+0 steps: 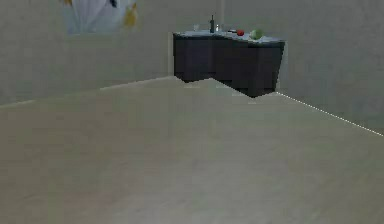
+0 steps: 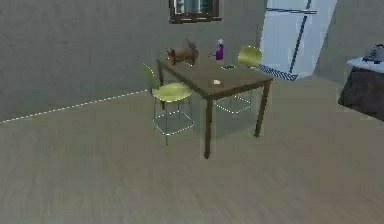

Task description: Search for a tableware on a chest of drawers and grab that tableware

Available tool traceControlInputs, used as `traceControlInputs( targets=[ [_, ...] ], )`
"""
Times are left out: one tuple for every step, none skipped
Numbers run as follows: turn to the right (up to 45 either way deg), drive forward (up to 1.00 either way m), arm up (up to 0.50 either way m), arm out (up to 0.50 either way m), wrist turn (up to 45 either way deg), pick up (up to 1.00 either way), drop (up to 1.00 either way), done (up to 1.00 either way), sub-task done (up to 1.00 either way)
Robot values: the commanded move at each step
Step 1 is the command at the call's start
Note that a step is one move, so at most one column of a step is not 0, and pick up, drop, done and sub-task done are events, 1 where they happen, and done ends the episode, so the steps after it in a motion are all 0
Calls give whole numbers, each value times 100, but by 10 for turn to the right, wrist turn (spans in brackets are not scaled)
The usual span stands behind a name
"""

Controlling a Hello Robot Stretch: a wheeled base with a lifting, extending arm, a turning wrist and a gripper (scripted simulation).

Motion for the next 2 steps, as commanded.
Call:
traceControlInputs(
  targets=[
    [-450,0,0,0,0,0,0,0,0],
    [-450,0,0,0,0,0,0,0,0]
  ],
)
